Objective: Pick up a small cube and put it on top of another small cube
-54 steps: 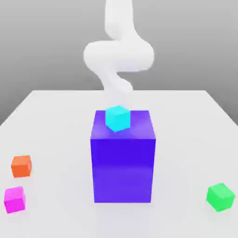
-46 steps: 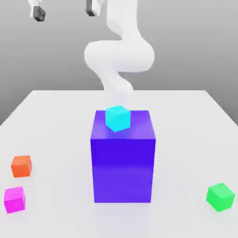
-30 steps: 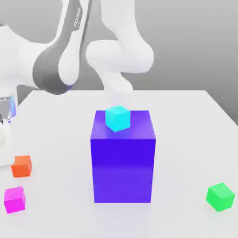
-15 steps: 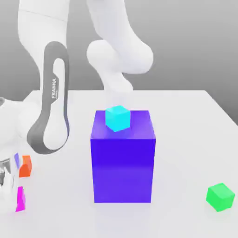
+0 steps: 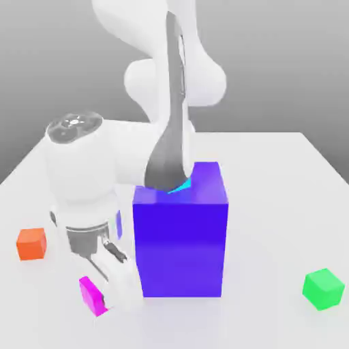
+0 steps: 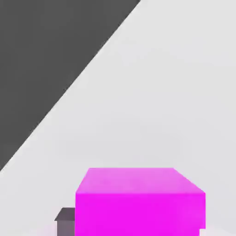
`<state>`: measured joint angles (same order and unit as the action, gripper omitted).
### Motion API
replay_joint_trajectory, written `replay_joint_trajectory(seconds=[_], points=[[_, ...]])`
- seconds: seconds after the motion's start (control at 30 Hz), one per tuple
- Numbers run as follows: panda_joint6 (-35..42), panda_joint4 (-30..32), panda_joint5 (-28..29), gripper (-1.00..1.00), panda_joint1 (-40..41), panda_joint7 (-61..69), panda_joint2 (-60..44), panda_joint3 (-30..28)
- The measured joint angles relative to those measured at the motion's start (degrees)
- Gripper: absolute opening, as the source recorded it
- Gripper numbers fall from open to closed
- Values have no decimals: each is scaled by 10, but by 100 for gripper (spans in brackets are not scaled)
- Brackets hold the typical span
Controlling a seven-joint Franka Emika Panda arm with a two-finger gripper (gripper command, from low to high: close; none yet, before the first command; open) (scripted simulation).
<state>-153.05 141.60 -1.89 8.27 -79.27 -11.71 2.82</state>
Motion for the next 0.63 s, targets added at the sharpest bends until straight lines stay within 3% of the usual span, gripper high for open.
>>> replay_joint_trajectory(seconds=[0.3, 0.4, 0.43, 0.63], points=[[12, 28, 47, -100, -144, -38, 40, 131], [-15, 9, 106, -100, -213, -81, -10, 153], [-32, 1, 132, 100, -240, -100, -39, 146], [-41, -4, 146, 100, -253, -110, -54, 142]])
